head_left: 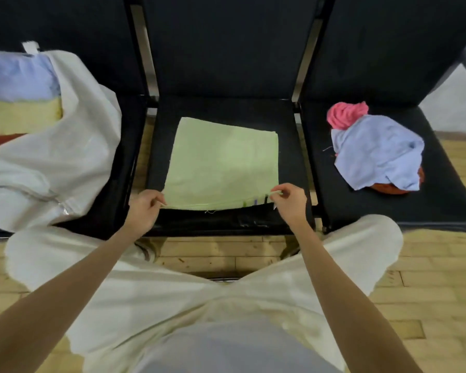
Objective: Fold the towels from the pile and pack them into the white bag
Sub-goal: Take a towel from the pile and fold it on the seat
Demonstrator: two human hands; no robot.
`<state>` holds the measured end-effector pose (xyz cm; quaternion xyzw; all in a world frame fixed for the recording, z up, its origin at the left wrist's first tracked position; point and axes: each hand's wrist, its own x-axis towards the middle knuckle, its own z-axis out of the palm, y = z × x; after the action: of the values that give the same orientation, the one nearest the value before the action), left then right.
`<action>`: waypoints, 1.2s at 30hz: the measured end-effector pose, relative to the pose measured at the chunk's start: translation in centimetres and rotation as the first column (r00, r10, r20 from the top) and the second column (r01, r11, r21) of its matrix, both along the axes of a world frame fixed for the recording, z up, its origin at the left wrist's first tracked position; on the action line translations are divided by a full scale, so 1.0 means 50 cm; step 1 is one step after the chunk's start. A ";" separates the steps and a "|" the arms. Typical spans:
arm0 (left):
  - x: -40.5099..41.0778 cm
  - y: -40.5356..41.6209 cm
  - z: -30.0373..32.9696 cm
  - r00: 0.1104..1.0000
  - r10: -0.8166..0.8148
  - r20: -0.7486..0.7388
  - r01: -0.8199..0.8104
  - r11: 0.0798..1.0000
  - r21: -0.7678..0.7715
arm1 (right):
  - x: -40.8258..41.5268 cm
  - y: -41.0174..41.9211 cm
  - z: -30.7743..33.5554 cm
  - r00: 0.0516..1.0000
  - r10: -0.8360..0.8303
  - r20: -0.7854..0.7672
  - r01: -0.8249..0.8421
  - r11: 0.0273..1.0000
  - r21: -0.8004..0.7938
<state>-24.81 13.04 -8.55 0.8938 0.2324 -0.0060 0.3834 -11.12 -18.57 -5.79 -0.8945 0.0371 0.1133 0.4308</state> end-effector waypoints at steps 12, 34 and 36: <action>-0.033 -0.049 -0.004 0.949 -0.205 -0.238 0.296 0.837 0.460 | -0.092 -0.012 -0.008 0.980 -0.157 -0.122 0.180 0.960 0.216; 0.171 -0.369 -0.014 0.805 -0.585 0.098 0.573 0.810 0.125 | 0.006 -0.086 -0.035 0.894 -0.277 -0.351 0.390 0.867 0.310; 0.177 -0.364 -0.006 0.833 -0.540 0.117 0.530 0.841 0.109 | 0.052 -0.076 -0.071 0.890 -0.265 -0.372 0.363 0.904 0.226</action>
<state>-15.94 -5.14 -8.85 0.9343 -0.0550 -0.0404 0.3498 -8.50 -22.35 -9.35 -0.7713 0.2379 0.1949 0.5573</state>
